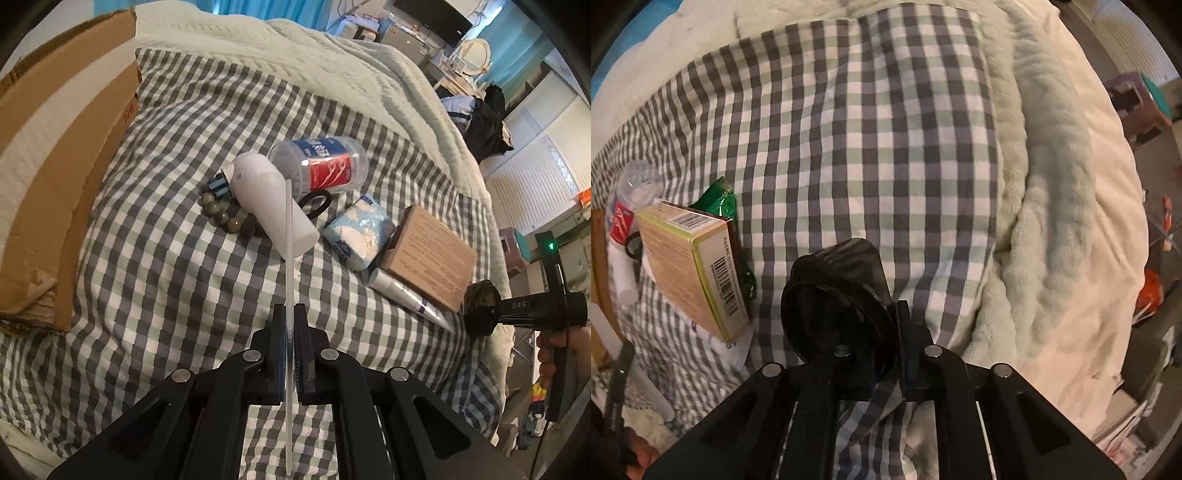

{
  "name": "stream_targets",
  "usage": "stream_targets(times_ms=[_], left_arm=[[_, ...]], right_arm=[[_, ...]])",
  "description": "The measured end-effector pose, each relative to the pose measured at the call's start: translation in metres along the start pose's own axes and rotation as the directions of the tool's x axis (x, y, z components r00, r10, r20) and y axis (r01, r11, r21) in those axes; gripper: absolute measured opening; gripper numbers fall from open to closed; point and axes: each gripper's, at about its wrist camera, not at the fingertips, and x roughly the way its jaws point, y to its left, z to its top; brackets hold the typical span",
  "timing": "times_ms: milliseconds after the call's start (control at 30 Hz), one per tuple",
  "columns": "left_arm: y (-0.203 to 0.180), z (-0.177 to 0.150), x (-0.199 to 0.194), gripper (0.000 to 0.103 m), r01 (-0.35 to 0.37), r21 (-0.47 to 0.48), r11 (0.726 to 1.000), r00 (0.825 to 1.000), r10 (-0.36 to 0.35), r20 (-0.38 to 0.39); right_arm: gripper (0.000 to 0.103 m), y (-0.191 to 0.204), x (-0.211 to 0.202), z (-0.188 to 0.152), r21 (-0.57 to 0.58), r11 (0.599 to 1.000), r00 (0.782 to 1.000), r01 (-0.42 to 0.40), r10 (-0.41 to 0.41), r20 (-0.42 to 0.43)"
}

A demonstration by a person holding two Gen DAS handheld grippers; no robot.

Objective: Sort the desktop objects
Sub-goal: 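Grasp the thin clear stick with the left tool while the right grasps the black cup, then carry the stick and black cup into the box and open both tools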

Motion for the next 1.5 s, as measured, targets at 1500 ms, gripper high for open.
stream_targets(times_ms=[1500], left_arm=[[0.233,0.122,-0.231,0.004,-0.133,-0.258,0.957,0.928,0.211,0.306]], right_arm=[[0.008,0.467,-0.171,-0.181,-0.707,0.674,0.874,-0.212,0.455,0.171]])
